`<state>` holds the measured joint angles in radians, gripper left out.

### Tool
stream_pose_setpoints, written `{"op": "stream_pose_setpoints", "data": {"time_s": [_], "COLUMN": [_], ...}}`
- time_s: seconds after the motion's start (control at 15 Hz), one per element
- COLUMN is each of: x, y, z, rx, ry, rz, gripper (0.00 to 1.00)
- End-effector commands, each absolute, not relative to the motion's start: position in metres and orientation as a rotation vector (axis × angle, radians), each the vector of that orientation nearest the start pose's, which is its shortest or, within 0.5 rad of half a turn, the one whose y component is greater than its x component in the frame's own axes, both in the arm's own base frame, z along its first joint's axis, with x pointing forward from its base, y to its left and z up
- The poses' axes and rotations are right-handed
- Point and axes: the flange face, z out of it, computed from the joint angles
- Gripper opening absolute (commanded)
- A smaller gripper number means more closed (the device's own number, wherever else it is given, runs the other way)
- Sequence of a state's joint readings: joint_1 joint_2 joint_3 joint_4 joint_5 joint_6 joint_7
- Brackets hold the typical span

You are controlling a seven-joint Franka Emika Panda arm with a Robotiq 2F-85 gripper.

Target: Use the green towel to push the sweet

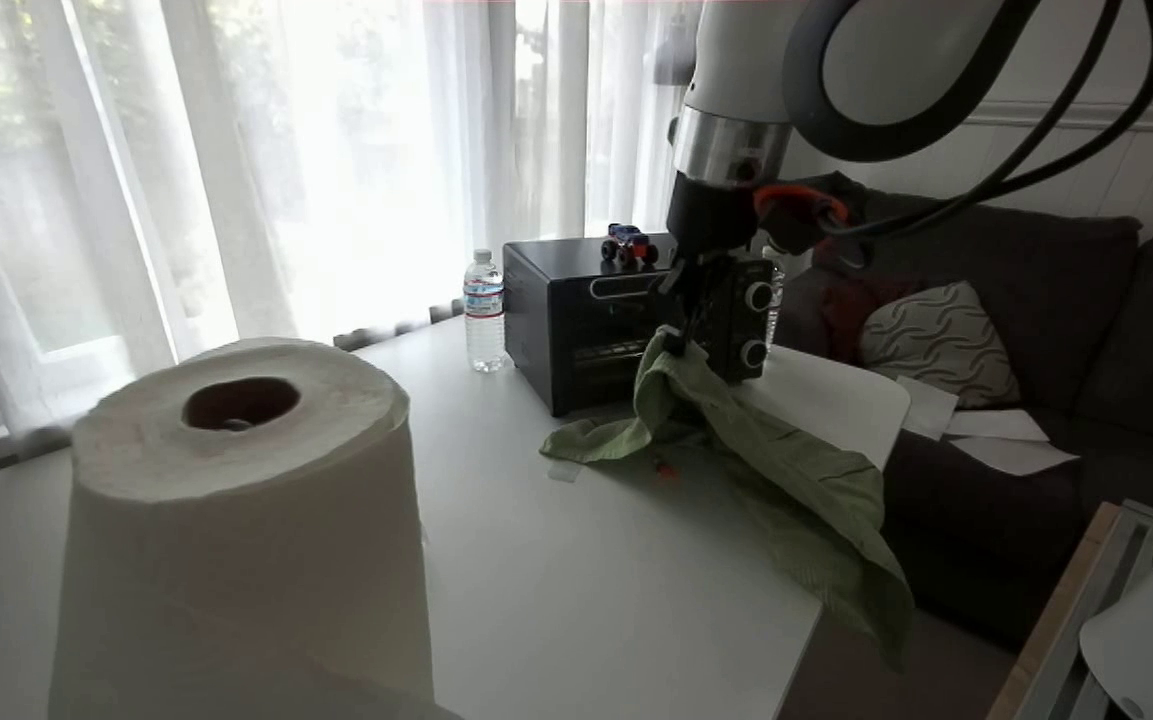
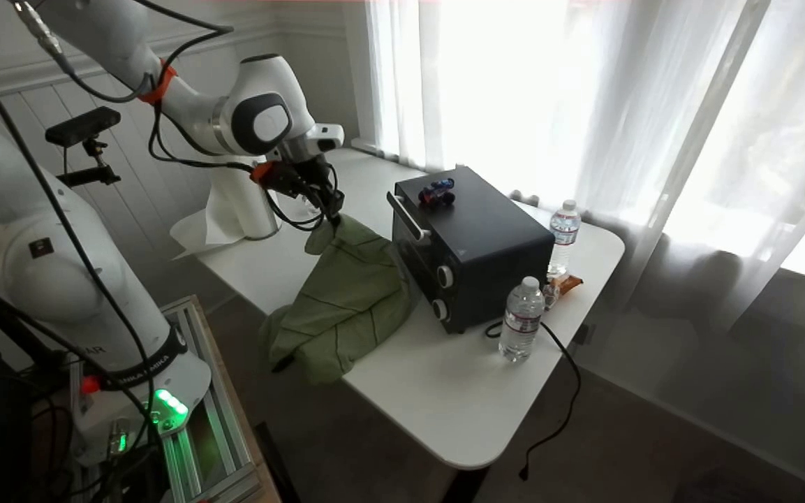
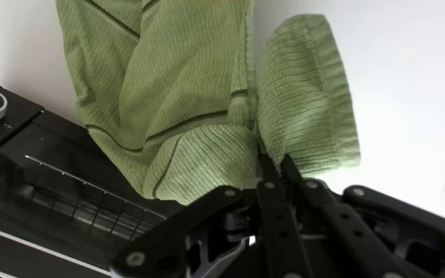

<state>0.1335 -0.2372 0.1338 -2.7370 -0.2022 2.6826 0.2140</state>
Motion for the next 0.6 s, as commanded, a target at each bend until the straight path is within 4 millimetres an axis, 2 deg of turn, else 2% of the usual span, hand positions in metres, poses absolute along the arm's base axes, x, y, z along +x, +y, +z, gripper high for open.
{"op": "stream_pose_setpoints", "data": {"time_s": [0.0,0.07,0.2,0.53], "x": [0.392,0.392,0.393,0.392], "y": [0.112,0.117,0.142,0.225], "z": [0.311,0.314,0.331,0.363], "rx": [-3.194,-3.198,-3.171,-3.010], "ry": [-0.366,-0.407,-0.536,-0.865], "rz": [-0.329,-0.365,-0.482,-0.682], "gripper": [0.02,0.02,0.02,0.02]}}
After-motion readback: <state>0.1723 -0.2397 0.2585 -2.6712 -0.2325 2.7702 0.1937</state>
